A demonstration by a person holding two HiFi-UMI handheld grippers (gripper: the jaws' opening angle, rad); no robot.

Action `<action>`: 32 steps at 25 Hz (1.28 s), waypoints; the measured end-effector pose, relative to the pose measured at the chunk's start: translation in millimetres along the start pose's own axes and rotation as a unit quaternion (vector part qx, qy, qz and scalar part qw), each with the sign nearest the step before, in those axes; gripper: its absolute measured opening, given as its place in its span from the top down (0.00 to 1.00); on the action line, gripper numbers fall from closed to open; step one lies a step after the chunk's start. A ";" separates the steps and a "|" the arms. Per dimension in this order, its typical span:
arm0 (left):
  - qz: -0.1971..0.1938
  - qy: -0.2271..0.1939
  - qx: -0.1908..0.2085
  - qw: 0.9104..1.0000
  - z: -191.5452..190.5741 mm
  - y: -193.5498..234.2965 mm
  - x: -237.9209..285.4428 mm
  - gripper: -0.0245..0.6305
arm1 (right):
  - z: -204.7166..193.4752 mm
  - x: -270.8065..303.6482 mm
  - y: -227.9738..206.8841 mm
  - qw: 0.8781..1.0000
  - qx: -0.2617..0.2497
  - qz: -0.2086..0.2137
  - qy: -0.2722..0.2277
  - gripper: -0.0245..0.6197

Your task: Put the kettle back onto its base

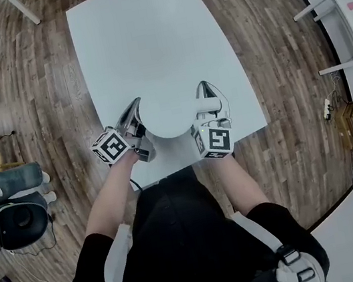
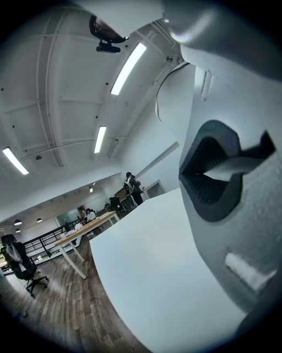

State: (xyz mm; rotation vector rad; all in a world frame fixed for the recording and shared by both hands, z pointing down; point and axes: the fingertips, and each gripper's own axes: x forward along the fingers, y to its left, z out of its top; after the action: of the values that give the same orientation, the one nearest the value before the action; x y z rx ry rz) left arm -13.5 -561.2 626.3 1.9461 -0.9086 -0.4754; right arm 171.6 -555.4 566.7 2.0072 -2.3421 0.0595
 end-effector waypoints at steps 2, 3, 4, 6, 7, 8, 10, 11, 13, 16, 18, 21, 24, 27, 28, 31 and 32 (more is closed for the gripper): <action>0.002 -0.013 0.012 1.000 0.8 -0.8 -2.0 0.97 | -1.0 -1.8 -1.1 1.000 0.006 -0.002 0.000 0.95; 0.004 -0.025 0.014 1.000 2.4 0.3 -3.5 0.97 | -1.8 -1.7 -1.9 1.000 0.013 -0.005 0.004 0.95; 0.005 -0.034 0.012 0.999 4.3 2.0 -5.1 0.97 | -3.0 -1.2 -3.2 1.000 0.020 -0.010 0.009 0.91; 0.006 -0.041 -0.001 0.999 5.5 3.9 -7.5 0.97 | -6.7 -1.8 -6.4 0.999 0.027 -0.021 0.023 0.86; 0.005 -0.041 -0.009 0.999 4.1 3.6 -8.6 0.97 | -9.4 -3.7 -8.3 0.999 0.026 -0.026 0.031 0.83; 0.005 -0.041 -0.014 0.999 2.3 3.7 -10.3 0.97 | -12.7 -6.6 -10.6 0.999 0.023 -0.029 0.039 0.81; 0.012 -0.044 -0.012 0.999 2.3 4.9 -16.3 0.97 | -19.5 -13.7 -15.1 0.998 0.019 -0.035 0.055 0.78; 0.014 -0.045 -0.014 0.999 2.6 5.1 -20.0 0.97 | -21.6 -17.4 -16.9 0.997 0.020 -0.036 0.060 0.76; 0.012 -0.048 -0.029 0.998 1.7 3.8 -28.6 0.97 | -23.5 -25.8 -18.9 0.997 0.022 -0.040 0.065 0.75; 0.003 -0.060 -0.047 0.997 5.2 1.7 -45.0 0.97 | -25.5 -40.7 -17.1 0.996 0.022 -0.052 0.075 0.75; -0.006 -0.068 -0.062 0.996 8.5 0.2 -56.1 0.97 | -24.4 -52.1 -13.4 0.995 0.025 -0.059 0.079 0.73; -0.037 -0.081 -0.095 0.991 8.7 -10.6 -67.0 0.97 | -20.2 -72.2 -12.5 0.995 0.032 -0.067 0.073 0.74; -0.057 -0.076 -0.078 0.992 5.7 -25.7 -74.1 0.97 | -16.8 -87.8 -15.3 0.994 0.043 -0.075 0.065 0.76; -0.053 -0.045 0.021 0.997 0.8 -43.1 -82.2 0.97 | -10.4 -101.4 -13.5 0.994 0.055 -0.073 0.055 0.80; -0.052 -0.037 0.056 0.996 -1.7 -49.7 -85.1 0.97 | -7.8 -107.6 -12.1 0.995 0.056 -0.069 0.051 0.82; -0.056 -0.032 0.106 0.992 -7.4 -68.5 -93.8 0.97 | 0.2 -124.1 -6.8 0.996 0.056 -0.051 0.040 0.84; -0.057 -0.035 0.111 0.992 -8.3 -74.0 -96.6 0.97 | 2.8 -128.8 -5.1 0.997 0.056 -0.045 0.037 0.84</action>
State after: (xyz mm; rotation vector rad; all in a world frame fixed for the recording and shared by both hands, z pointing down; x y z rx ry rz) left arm -41.5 -460.0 564.2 2.2040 -0.9300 -0.5302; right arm 196.2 -429.4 555.1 2.1193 -2.2471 0.2619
